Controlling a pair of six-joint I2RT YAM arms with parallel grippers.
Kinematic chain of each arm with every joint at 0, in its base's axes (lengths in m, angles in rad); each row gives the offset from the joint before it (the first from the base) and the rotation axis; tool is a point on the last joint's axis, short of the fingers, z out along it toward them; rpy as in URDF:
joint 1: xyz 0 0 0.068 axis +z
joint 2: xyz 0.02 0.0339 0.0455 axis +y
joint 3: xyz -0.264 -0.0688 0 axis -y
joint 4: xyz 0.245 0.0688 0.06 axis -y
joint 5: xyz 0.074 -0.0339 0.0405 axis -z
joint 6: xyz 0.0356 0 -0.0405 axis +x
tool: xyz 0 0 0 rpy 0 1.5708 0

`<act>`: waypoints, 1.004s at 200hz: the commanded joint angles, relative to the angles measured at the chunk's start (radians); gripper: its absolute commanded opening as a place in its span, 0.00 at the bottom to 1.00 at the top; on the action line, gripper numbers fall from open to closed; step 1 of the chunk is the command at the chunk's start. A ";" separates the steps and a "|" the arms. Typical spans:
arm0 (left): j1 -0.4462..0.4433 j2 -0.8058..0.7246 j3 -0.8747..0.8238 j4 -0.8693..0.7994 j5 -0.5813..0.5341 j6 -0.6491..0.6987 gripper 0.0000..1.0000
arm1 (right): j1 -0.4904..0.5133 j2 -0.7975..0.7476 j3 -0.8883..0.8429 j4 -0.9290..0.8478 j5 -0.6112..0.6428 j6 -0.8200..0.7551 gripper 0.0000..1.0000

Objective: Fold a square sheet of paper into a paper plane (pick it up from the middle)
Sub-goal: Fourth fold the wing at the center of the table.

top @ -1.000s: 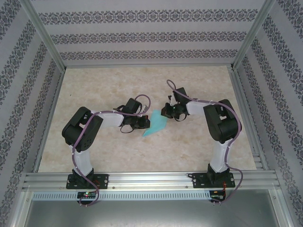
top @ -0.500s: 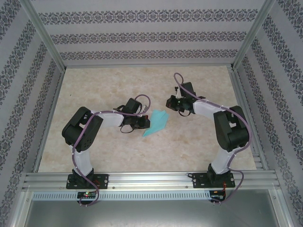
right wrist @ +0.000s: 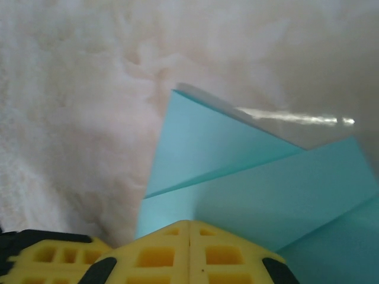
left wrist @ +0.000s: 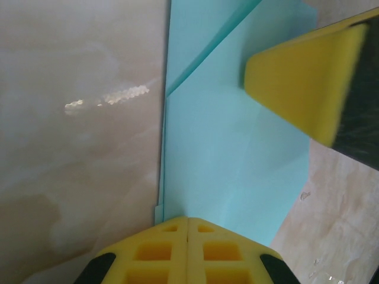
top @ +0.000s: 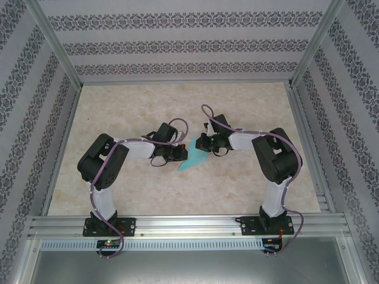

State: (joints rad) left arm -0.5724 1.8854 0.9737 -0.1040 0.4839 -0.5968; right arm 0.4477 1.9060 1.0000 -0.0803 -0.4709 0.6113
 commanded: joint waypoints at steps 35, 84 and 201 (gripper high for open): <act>-0.008 0.089 -0.052 -0.218 -0.164 -0.001 0.00 | -0.102 0.059 0.045 -0.029 0.112 0.020 0.00; -0.008 0.087 -0.051 -0.202 -0.136 0.002 0.00 | -0.147 0.054 0.103 -0.071 0.132 0.003 0.00; -0.008 0.075 -0.032 -0.174 -0.120 0.004 0.00 | 0.066 -0.094 -0.057 0.078 0.019 0.144 0.00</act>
State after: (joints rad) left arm -0.5724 1.8870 0.9813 -0.1135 0.4847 -0.5968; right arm 0.4999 1.7748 0.9779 -0.0818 -0.4007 0.6872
